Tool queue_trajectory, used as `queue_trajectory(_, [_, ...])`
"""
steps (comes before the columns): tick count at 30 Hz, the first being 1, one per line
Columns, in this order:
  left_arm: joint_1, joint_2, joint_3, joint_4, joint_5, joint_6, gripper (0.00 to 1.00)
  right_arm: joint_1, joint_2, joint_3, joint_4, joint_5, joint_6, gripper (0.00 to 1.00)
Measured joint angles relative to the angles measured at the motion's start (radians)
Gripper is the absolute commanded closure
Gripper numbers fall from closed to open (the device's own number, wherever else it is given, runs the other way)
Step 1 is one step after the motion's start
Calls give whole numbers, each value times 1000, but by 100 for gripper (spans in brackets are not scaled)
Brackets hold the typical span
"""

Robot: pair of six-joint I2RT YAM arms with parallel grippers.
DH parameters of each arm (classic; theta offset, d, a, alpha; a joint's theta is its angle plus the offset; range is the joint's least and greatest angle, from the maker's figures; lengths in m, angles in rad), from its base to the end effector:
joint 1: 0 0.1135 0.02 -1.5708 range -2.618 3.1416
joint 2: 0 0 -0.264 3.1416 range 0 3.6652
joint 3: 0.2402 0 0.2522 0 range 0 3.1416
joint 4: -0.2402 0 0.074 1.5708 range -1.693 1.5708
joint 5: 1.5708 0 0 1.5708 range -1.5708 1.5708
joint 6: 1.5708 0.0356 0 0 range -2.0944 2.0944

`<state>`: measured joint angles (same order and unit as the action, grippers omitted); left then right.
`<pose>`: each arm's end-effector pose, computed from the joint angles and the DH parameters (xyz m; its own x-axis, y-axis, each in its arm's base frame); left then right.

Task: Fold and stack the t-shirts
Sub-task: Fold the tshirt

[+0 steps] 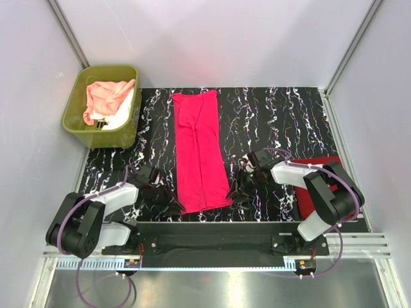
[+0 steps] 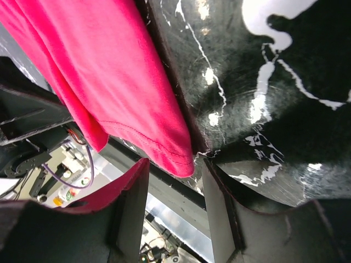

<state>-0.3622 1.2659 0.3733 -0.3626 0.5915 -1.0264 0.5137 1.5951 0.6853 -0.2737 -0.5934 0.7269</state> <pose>0.1550 -0.0800 0.1138 -0.8504 -0.4371 0.2927 -0.5243 0.6584 -0.5400 0.2195 0.1467 0.1250 -0.9956 0.0709 0.0619 0.0941 0.7644 0.6379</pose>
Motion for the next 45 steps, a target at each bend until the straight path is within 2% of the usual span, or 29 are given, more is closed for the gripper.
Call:
queue_trajectory(1, [0,7,0,2,0,2,73,-1,4,0,1,-6,-2,50])
queue_trajectory(8, [-1,28,0,16,7,14,81,-1,23,0,15,-37,-9,51])
queue_trajectory(13, [-1,40,7,10,7,37,86,-1,35,0,22,-47,-11,59])
queue_trajectory(15, [-1,44,11,5,7,47,87,-2,42,-3,32,-51,-10,69])
queue_trajectory(16, [-1,45,12,5,7,52,91,-2,45,-8,42,-53,-9,77])
queue_trajectory(17, [-1,45,12,4,8,56,93,-2,46,-16,50,-52,-7,95])
queue_trajectory(18, [-1,45,12,5,9,58,95,-2,46,-26,58,-51,-6,100])
queue_trajectory(19, [-1,45,13,5,10,61,100,-3,46,-36,64,-51,5,100])
queue_trajectory(26, [-1,51,20,1,16,93,100,-5,-21,-150,138,-80,90,100])
queue_trajectory(36, [-14,33,43,-61,-19,121,100,-5,-29,-158,143,-79,96,100])
queue_trajectory(40, [-24,3,79,-154,-96,143,100,-5,-29,-107,69,-70,73,100])
queue_trajectory(45, [-24,-6,183,-279,-186,174,100,-6,-27,71,-45,-40,17,100])
